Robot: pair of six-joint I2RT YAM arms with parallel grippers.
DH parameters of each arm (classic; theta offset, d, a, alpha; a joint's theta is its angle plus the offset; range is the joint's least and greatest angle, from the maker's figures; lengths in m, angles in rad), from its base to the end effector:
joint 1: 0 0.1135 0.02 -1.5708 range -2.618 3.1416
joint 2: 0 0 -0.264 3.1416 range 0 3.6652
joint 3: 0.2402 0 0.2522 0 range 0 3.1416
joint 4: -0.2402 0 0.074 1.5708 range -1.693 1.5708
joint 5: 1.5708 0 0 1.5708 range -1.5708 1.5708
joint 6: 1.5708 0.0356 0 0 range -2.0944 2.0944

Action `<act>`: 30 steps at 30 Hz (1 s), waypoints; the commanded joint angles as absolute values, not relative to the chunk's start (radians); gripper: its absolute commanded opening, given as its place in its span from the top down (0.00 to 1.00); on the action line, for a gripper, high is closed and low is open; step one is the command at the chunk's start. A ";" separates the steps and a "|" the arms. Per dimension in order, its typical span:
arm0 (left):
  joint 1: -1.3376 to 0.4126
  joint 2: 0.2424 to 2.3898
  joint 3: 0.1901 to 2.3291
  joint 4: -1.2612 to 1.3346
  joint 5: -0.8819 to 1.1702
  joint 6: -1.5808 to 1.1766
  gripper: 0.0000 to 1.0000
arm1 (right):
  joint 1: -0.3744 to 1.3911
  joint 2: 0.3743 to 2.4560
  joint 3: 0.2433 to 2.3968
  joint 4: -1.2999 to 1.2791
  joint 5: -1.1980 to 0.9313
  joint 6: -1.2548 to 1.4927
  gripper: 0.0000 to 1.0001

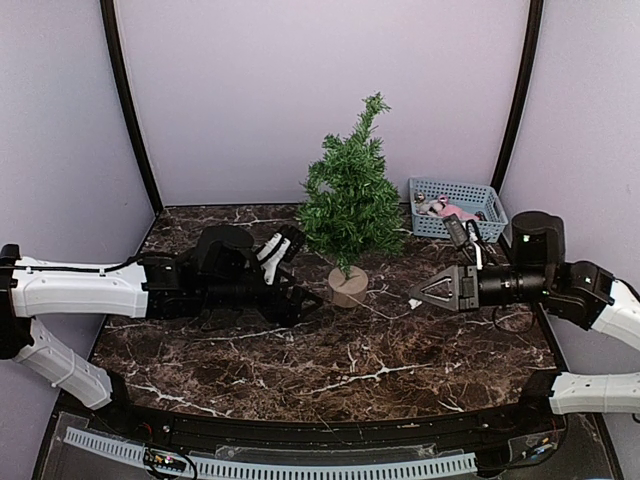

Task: Decorate the small christmas tree

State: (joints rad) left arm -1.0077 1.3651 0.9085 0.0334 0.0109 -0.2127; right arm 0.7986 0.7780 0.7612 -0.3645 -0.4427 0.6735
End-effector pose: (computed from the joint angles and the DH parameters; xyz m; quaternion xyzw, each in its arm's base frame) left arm 0.1664 -0.2643 0.2728 0.3278 0.7732 -0.3148 0.4422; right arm 0.1122 0.1370 0.3152 -0.1733 0.7988 0.5018 0.2830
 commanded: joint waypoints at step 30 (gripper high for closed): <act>-1.003 1.221 0.804 0.050 0.136 -0.230 1.00 | 0.802 0.829 0.397 0.064 -0.110 0.857 0.25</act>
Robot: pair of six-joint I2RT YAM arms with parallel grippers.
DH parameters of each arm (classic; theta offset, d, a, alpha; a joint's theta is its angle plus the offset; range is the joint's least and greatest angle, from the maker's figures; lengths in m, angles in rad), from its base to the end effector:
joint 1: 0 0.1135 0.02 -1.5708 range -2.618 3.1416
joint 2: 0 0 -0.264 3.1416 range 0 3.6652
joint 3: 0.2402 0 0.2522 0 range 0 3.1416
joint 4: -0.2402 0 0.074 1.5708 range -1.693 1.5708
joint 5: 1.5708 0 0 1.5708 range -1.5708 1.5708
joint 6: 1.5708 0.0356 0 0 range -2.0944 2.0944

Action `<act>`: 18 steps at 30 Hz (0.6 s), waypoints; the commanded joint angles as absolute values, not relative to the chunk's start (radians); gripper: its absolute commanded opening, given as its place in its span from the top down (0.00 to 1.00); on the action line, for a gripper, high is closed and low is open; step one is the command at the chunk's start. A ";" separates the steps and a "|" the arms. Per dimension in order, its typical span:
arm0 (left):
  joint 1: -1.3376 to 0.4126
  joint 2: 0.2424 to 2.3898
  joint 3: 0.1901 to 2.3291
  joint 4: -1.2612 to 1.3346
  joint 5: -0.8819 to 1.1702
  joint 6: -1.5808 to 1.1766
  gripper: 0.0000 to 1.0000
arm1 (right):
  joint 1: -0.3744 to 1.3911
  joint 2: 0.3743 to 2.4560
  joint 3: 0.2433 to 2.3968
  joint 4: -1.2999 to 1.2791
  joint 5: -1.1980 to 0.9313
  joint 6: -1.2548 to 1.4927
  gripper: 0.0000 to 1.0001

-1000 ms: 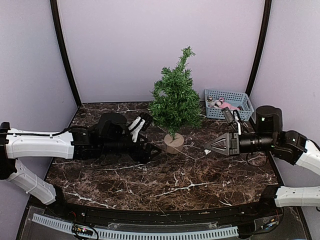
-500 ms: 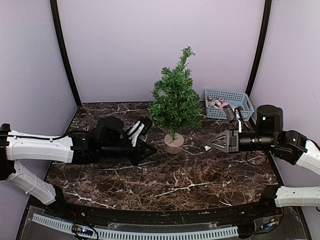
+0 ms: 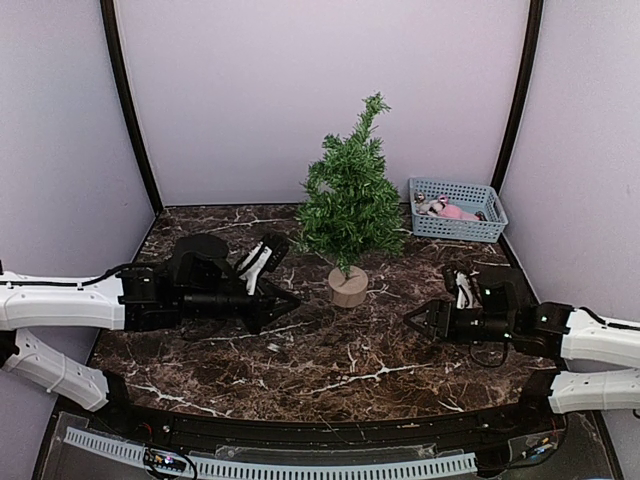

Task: Decorate the small christmas tree

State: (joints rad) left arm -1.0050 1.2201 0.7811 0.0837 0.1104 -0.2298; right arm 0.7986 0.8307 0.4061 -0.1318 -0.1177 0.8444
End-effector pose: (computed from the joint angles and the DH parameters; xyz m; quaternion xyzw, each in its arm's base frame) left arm 0.1463 -0.2377 0.2736 0.3390 0.7470 -0.3670 0.4387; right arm 0.1245 0.1338 0.2044 -0.0086 0.8730 0.3900 0.2926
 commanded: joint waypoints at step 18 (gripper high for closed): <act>-1.004 1.221 0.995 -0.213 0.124 -0.255 1.00 | 1.094 1.113 0.600 0.341 -0.136 0.653 0.13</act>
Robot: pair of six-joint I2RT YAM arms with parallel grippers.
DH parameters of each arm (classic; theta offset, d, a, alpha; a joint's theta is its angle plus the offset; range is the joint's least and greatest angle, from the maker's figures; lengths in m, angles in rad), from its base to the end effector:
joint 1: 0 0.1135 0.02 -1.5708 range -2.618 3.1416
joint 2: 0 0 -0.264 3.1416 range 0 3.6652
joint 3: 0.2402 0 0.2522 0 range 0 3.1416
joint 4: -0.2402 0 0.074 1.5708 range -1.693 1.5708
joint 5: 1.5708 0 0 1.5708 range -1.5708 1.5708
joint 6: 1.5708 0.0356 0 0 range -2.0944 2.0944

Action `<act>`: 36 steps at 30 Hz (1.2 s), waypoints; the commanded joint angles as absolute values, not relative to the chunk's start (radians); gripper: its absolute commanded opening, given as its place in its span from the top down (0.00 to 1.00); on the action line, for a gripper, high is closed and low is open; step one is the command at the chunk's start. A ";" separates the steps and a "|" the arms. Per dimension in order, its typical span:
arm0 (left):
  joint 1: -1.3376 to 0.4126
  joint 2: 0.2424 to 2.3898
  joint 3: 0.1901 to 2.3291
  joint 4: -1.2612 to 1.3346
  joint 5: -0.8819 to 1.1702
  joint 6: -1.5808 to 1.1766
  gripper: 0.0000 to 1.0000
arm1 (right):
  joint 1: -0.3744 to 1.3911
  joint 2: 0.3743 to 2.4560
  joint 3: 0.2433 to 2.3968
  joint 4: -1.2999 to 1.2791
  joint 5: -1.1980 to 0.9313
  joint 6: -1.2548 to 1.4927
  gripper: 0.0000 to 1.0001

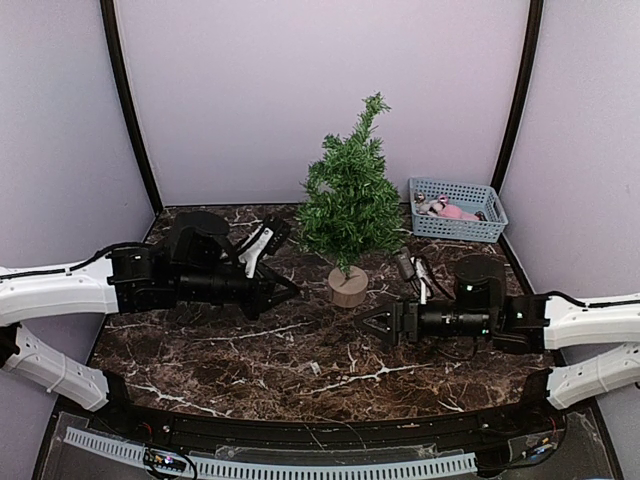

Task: Decorate the small christmas tree

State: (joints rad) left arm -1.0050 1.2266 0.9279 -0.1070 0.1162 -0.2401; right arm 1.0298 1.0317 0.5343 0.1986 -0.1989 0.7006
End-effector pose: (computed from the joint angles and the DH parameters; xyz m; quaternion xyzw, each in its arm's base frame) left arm 0.1483 -0.2413 0.3041 0.3408 0.7615 -0.3597 0.4179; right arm 0.1137 0.2029 0.2438 -0.1893 0.7800 0.5017 0.3225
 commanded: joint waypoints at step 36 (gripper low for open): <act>-0.921 1.088 1.071 -0.299 -0.019 -0.216 1.00 | 1.189 1.364 0.877 0.148 0.466 0.464 1.00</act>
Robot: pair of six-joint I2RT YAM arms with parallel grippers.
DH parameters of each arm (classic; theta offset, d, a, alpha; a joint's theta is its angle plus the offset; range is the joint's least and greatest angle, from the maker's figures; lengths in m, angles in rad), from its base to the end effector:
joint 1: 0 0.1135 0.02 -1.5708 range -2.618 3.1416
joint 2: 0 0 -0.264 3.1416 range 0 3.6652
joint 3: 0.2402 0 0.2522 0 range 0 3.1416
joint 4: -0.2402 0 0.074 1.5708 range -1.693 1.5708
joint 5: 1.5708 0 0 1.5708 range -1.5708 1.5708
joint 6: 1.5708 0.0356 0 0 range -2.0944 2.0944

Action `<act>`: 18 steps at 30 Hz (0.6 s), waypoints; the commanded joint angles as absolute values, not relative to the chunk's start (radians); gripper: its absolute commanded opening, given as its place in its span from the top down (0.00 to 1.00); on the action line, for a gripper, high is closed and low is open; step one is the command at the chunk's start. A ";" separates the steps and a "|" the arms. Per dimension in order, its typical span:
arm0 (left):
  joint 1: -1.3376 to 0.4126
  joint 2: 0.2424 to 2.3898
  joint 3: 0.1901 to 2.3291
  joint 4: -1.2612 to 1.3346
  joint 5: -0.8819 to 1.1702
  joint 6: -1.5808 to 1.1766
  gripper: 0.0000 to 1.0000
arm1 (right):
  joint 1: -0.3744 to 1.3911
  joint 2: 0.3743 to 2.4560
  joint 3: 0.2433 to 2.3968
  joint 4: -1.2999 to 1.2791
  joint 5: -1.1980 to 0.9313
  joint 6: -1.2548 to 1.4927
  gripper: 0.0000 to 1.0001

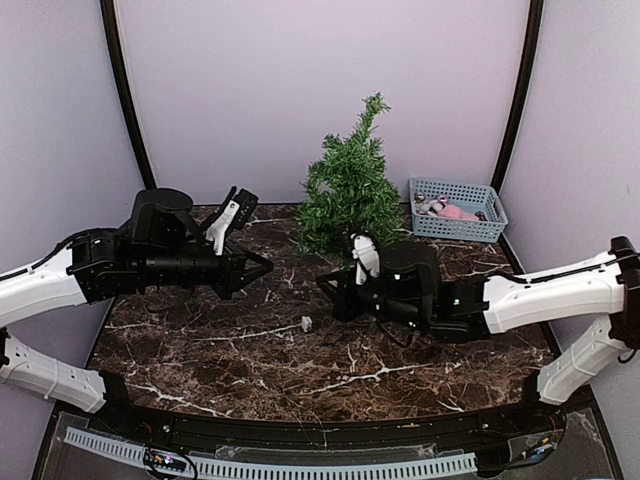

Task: Decorate the small christmas tree

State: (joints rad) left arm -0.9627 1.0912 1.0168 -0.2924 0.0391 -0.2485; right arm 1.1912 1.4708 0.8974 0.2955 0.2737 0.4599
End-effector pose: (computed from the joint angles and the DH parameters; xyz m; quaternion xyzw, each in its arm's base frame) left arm 0.1412 -0.2053 0.3500 0.2984 0.7682 -0.3356 0.4563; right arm 0.1335 0.3086 0.2640 -0.2060 0.7679 0.3647 0.4847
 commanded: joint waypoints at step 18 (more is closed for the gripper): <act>-0.806 1.367 1.335 -0.248 0.042 -0.117 1.00 | 1.058 1.141 0.997 -0.165 0.601 0.407 1.00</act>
